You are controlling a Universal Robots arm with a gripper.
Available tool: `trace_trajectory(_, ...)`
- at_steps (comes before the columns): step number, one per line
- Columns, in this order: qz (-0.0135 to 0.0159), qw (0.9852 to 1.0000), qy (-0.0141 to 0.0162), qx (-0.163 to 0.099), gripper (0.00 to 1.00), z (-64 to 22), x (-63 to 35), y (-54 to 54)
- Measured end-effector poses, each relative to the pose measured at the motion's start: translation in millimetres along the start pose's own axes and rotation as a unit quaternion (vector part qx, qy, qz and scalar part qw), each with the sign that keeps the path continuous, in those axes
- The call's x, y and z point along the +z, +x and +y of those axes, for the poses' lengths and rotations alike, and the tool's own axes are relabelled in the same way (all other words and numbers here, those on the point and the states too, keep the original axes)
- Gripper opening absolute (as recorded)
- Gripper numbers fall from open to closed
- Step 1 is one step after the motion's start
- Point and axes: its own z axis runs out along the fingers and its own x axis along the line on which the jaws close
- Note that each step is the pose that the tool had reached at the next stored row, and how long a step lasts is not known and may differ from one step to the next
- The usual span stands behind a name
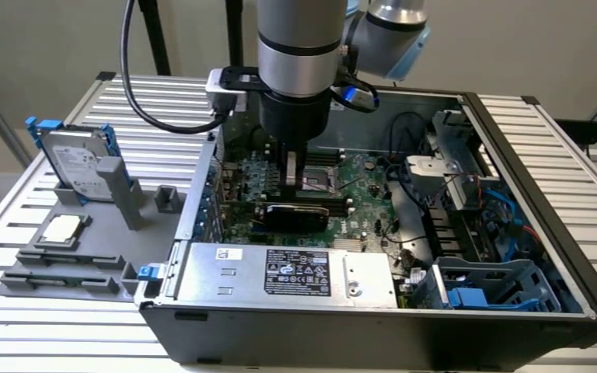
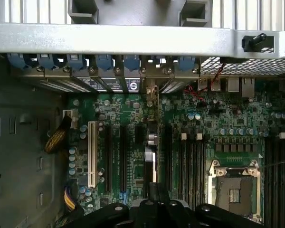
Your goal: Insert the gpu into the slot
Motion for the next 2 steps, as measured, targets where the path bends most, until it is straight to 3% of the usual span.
trace_trajectory(2,0.0000,1.0000,0.0000,0.000,0.11,-0.1,-0.1,0.0)
